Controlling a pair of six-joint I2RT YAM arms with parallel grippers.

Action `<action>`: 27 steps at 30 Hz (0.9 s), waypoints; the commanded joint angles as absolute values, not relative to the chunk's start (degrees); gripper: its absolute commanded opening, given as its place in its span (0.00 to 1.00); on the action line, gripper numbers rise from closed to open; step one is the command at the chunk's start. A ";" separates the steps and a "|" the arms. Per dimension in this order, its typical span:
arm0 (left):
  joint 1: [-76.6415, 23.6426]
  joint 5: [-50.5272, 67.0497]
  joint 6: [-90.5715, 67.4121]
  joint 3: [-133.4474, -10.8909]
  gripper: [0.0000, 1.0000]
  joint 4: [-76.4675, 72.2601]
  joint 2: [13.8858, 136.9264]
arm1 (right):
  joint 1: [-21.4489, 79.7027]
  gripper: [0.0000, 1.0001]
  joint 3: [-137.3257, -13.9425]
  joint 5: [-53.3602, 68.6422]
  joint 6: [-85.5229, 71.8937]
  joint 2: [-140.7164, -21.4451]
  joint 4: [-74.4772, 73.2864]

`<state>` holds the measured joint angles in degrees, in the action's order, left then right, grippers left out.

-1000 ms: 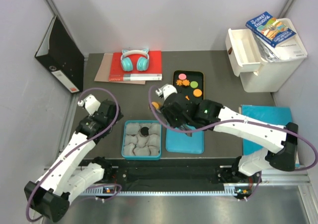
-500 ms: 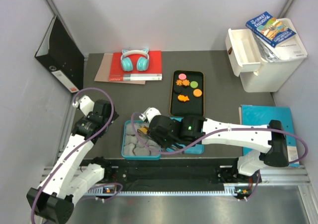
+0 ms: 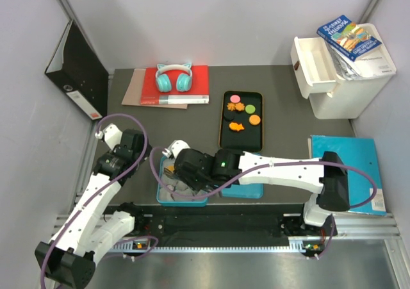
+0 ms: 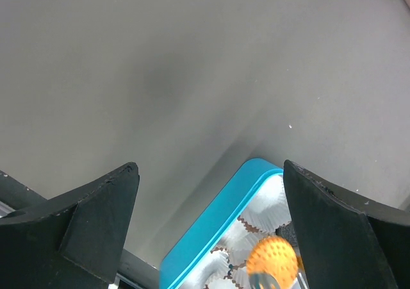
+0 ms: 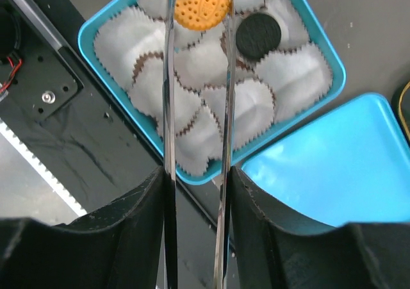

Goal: Pack the cookies

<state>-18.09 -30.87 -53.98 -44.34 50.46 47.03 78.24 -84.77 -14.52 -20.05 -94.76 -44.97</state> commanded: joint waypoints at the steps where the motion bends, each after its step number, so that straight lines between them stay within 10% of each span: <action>1: -17.75 -30.85 -53.53 -43.95 0.98 49.31 45.88 | 79.10 0.41 -89.47 -15.91 -17.41 -97.72 -42.36; 27: -17.75 -30.32 -53.53 -43.33 0.98 48.60 46.14 | 73.74 0.41 -91.93 -15.12 -16.35 -102.22 -40.69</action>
